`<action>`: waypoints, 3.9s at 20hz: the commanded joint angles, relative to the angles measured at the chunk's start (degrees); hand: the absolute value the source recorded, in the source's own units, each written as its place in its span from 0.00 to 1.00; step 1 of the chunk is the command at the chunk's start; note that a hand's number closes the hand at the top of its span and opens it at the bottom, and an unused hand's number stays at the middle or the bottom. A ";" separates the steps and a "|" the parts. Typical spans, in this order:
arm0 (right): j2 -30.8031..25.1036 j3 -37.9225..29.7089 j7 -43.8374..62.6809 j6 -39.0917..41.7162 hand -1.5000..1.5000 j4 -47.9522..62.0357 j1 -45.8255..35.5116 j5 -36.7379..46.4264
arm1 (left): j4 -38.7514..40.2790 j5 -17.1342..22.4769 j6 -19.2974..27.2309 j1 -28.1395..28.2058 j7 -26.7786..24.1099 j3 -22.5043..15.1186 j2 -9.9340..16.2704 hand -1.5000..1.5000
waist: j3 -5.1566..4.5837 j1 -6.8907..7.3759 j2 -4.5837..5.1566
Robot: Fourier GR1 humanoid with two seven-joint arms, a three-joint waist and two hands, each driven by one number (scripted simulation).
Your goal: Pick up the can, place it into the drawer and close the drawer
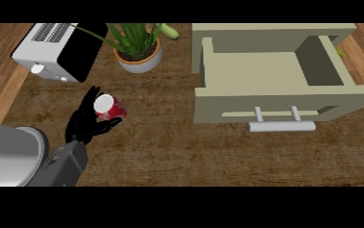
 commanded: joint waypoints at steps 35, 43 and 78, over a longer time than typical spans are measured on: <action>1.13 3.51 2.08 -5.65 0.00 -7.45 6.14 -2.70 | -58.02 4.18 19.08 5.10 28.82 -16.32 -11.28 1.00 | 0.12 0.92 -0.47; 1.14 7.24 -1.07 -7.19 0.00 -6.32 7.13 -0.08 | -62.77 0.08 29.39 -0.89 35.85 -23.42 -11.32 1.00 | 0.11 0.52 -0.34; 1.07 7.24 1.98 -7.81 0.00 -6.94 3.44 -0.98 | -23.57 17.06 47.71 -45.27 32.38 -33.95 -11.33 1.00 | 0.13 -1.63 0.12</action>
